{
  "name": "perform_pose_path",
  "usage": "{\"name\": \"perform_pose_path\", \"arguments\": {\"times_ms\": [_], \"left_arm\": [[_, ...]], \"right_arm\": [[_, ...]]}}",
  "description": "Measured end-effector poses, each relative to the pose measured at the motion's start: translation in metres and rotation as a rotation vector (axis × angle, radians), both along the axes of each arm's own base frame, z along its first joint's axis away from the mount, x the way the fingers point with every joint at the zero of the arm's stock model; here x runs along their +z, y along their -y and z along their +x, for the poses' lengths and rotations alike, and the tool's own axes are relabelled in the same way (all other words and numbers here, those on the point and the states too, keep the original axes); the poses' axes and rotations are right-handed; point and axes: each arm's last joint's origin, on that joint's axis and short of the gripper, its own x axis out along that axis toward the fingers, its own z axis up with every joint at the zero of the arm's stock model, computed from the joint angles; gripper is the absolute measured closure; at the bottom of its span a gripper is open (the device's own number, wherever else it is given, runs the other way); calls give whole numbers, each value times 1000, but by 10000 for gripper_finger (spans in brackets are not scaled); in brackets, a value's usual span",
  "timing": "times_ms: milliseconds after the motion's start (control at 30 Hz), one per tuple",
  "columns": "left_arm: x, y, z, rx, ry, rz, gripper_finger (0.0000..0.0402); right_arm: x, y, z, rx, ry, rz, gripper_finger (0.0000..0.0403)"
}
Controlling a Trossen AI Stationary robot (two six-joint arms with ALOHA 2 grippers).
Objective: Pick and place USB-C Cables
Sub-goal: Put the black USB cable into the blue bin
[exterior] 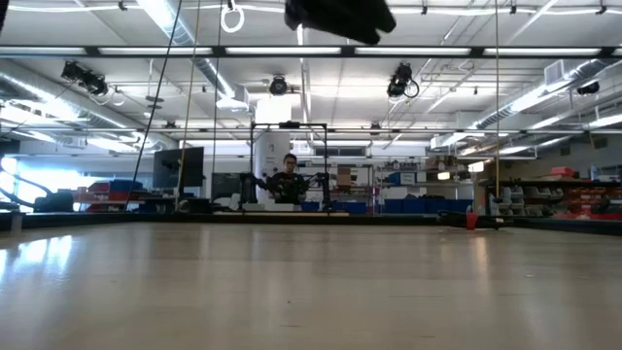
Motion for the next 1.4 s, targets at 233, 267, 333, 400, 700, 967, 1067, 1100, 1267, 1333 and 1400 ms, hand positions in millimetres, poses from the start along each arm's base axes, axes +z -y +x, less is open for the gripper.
{"name": "perform_pose_path", "arguments": {"times_ms": [233,267,333,400,700,967,1067,1100,1267,1333,1400], "left_arm": [[-5,-3,8,0,30,-31,207],[-6,-2,9,-1,30,-37,207],[-8,-1,8,-4,18,-47,207],[-8,0,8,-13,21,-61,207],[-13,2,10,2,11,-113,207],[-22,2,14,-14,-5,-112,207],[-25,3,15,-28,-22,-92,207],[-26,3,16,-27,-20,-92,207],[-30,3,17,-28,-31,-90,207],[-30,3,17,-27,-32,-89,207],[-30,4,17,-28,-23,-92,207]], "right_arm": [[-33,-6,-3,-10,24,50,386],[-35,-7,-3,-11,33,56,384],[-39,-10,-3,-5,55,78,379],[-43,-13,-3,3,69,97,373],[-52,-17,-7,31,89,125,345],[-52,-20,-6,56,101,146,264],[-52,-20,-6,64,101,146,232],[-52,-19,-6,64,101,146,221],[-52,-19,-5,57,80,163,189],[-52,-19,-5,57,80,162,185],[-52,-19,-5,57,81,161,185]]}}
